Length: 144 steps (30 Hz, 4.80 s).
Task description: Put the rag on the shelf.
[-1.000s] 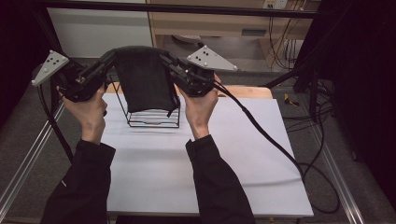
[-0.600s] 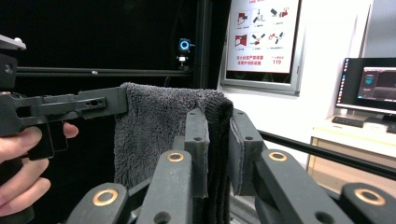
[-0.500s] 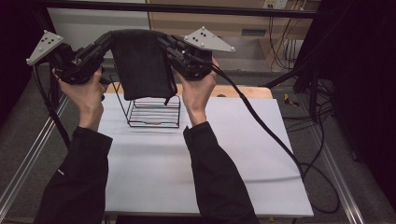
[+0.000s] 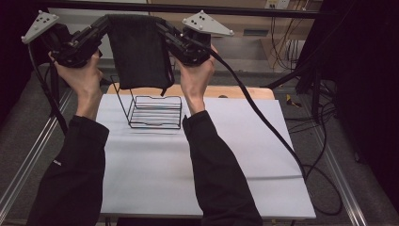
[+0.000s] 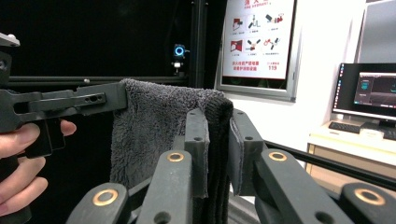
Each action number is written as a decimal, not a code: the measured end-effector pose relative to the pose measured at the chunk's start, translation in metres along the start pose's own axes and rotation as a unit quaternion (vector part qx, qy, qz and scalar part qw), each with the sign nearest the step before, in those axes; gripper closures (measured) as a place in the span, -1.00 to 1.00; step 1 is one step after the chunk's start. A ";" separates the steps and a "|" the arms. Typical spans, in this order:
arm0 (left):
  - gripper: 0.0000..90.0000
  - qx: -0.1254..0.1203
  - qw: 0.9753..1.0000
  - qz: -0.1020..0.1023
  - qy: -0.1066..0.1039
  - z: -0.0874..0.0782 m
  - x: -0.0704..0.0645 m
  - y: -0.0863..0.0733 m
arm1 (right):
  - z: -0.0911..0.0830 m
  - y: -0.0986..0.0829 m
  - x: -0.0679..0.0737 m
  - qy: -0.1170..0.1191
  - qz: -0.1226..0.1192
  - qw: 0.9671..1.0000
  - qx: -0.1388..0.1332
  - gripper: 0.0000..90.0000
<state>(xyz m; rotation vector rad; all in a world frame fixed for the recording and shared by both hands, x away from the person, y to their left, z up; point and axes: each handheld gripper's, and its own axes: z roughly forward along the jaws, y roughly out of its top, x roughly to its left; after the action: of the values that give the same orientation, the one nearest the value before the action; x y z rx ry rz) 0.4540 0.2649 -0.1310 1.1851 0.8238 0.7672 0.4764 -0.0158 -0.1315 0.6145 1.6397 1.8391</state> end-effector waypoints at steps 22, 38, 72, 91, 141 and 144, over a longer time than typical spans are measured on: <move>0.85 -0.006 1.000 -0.005 0.012 0.037 0.019 0.016 | 0.033 0.019 -0.020 -0.020 -0.028 0.999 0.001 0.78; 0.85 0.017 1.000 0.001 0.016 0.046 0.046 -0.008 | 0.058 -0.002 -0.027 -0.029 -0.031 0.999 0.034 0.78; 0.85 0.070 0.997 0.021 -0.020 0.015 0.050 -0.054 | 0.033 -0.051 -0.017 0.001 -0.029 0.996 0.088 0.78; 0.84 0.067 0.996 0.040 -0.034 -0.007 0.046 -0.066 | 0.018 -0.063 -0.004 0.014 -0.055 0.994 0.091 0.77; 0.65 0.182 0.981 0.036 -0.053 -0.068 0.032 -0.127 | -0.024 -0.122 0.025 0.047 0.001 0.976 0.213 0.45; 0.59 0.206 0.977 0.039 -0.048 -0.068 0.033 -0.141 | -0.028 -0.138 0.024 0.046 0.015 0.973 0.224 0.38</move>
<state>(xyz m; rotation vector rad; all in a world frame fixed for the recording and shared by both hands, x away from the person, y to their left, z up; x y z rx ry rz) 0.4227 0.2957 -0.2845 1.6200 0.8847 0.6123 0.4574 -0.0103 -0.2725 0.7525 2.1421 1.5385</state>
